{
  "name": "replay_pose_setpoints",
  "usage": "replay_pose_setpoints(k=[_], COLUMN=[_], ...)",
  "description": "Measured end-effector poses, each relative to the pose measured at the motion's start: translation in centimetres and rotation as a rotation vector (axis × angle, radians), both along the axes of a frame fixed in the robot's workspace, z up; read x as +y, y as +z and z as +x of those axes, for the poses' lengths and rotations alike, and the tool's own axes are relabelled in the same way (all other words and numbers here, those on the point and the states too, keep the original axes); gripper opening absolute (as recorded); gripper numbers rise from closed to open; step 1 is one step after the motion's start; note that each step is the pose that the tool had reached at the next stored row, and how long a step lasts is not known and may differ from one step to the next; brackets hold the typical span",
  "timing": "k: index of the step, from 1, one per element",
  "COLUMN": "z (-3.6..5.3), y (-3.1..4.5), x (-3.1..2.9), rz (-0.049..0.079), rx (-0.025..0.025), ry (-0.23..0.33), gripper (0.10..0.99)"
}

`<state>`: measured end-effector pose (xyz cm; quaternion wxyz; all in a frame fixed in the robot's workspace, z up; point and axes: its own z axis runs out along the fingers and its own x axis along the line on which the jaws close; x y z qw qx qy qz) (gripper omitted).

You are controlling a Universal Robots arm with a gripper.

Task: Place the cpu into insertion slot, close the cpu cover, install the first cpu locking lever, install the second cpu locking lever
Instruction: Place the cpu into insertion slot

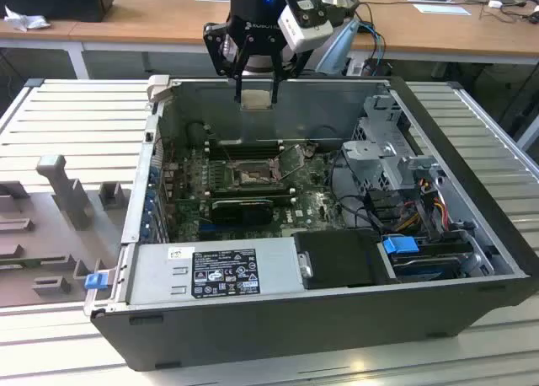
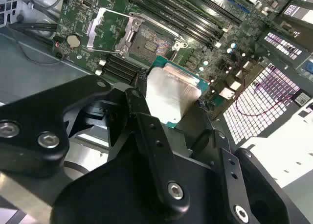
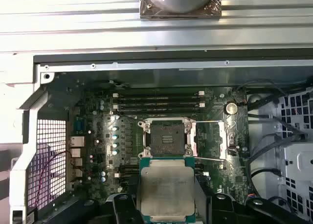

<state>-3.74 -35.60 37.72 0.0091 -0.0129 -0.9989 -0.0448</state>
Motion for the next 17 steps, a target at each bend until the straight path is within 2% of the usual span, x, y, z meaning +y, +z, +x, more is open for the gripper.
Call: replay_pose_setpoints(k=[17], z=[0.00], y=[-0.06], x=[0.00], rz=[0.000], rx=[0.0003], ry=[-0.039], gripper=[0.529])
